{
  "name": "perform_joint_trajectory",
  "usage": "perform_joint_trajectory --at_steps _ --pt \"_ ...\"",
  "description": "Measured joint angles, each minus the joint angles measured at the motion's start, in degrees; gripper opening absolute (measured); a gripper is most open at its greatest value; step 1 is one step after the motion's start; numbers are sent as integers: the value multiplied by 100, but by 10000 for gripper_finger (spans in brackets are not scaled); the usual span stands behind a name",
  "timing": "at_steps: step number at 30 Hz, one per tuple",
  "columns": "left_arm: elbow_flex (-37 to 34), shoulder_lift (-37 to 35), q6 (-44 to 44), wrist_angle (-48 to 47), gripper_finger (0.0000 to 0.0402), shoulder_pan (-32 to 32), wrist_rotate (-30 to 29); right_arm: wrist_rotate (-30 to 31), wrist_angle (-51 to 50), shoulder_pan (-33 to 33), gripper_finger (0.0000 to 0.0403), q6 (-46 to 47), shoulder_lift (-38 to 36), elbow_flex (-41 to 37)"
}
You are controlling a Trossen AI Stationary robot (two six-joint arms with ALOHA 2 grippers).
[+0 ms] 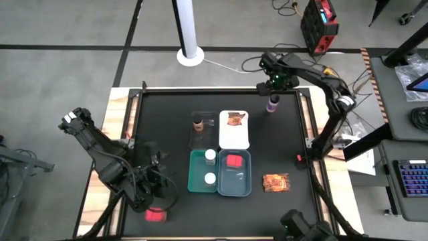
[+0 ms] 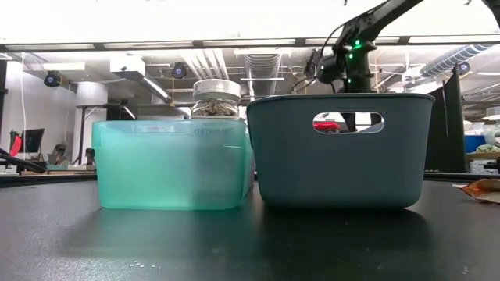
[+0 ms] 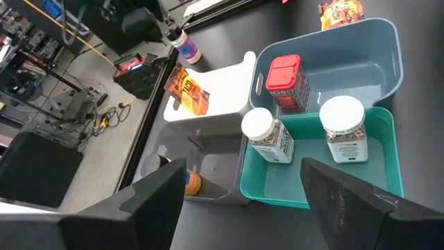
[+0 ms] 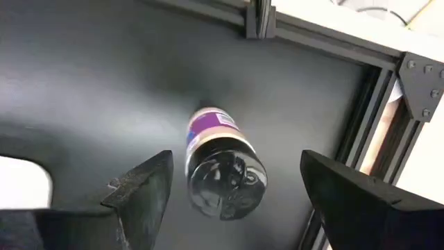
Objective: Sort spices by type
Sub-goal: Put the black seasoning bottle into the black bin
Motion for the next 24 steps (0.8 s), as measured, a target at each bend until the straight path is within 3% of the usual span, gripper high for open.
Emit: perform_joint_trajectory --at_steps 7,12,24 --pt "0 -1 -8 3 267 0 0 -4 -126 2 315 -82 287 -2" --pt "0 1 -32 6 267 -2 2 -302 -137 -37 303 -103 344 -128" --pt "0 -1 -35 5 267 -4 6 -327 81 -61 276 -157 353 -433"
